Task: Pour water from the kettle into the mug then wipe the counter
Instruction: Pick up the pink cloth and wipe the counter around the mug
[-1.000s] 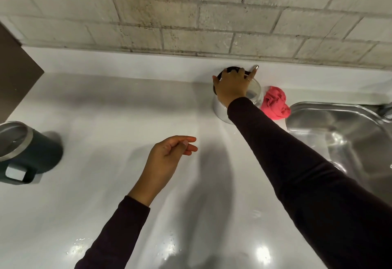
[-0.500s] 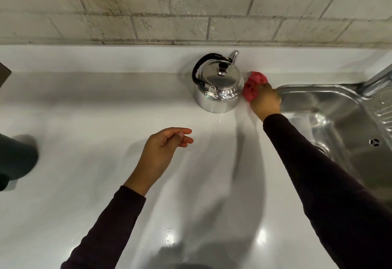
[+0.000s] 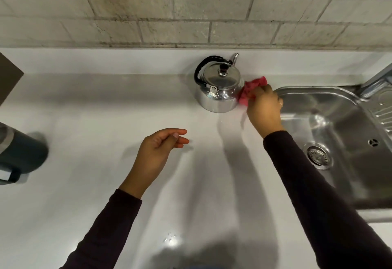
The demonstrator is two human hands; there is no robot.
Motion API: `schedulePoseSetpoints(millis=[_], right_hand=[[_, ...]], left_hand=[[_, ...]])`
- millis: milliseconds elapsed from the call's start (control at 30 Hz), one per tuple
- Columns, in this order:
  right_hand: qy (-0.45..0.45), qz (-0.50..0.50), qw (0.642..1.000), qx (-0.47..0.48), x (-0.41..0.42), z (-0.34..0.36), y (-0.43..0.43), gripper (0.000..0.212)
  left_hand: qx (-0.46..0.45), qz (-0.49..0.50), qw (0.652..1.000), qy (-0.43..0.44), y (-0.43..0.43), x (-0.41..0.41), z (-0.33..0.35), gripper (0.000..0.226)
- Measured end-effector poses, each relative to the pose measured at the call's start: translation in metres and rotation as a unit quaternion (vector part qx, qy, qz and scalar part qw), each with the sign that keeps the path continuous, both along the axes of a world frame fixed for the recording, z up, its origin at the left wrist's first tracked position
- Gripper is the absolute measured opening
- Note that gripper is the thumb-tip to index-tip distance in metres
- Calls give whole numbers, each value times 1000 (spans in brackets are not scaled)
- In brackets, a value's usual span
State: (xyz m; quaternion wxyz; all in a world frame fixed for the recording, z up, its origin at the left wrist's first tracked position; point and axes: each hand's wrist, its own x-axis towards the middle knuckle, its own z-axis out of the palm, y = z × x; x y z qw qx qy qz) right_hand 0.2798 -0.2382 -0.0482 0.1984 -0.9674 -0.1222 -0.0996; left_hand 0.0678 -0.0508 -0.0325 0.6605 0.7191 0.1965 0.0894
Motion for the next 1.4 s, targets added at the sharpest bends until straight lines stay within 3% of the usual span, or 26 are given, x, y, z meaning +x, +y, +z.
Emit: schedulePoseSetpoints(millis=[133, 267, 400, 467, 533, 600, 667, 733, 833, 967, 1067, 1167, 1233, 1333, 1400], right_hand=[[9, 107, 984, 145, -65, 32, 35, 20], [80, 192, 929, 306, -114, 49, 79, 9], [183, 243, 852, 425, -145, 47, 127, 24], [231, 251, 830, 442, -159, 40, 152, 27], [252, 250, 844, 402, -171, 26, 170, 20], [244, 242, 887, 308, -179, 7, 183, 17], [190, 243, 926, 218, -187, -11, 191, 32], [121, 271, 941, 159, -196, -24, 200, 37], [106, 332, 937, 36, -206, -43, 210, 47], [88, 389, 899, -179, -199, -78, 200, 61], [107, 396, 899, -155, -194, -93, 196, 69], [107, 402, 900, -127, -195, -98, 206, 81], [111, 407, 898, -121, -198, -100, 219, 89], [108, 405, 899, -128, -208, -101, 239, 88], [102, 404, 898, -144, -216, -102, 254, 87]], left_hand=[[-5, 34, 999, -6, 18, -26, 6, 25], [1, 95, 995, -11, 45, -61, 13, 25], [21, 161, 987, -20, 79, -103, 20, 26], [29, 195, 980, -22, 96, -125, 23, 26], [29, 228, 973, -22, 110, -144, 24, 26], [28, 258, 966, -17, 124, -161, 23, 27], [28, 278, 960, -13, 136, -176, 21, 27], [28, 292, 956, -3, 147, -190, 16, 26], [21, 325, 945, 11, 164, -201, 4, 24], [17, 432, 901, 45, 191, -204, -12, 21], [4, 435, 897, 74, 211, -201, -21, 26], [-17, 394, 913, 101, 228, -198, -27, 16], [-34, 411, 905, 103, 240, -196, -30, 15], [-80, 432, 892, 106, 252, -193, -34, 32], [-87, 391, 908, 123, 259, -193, -35, 31]])
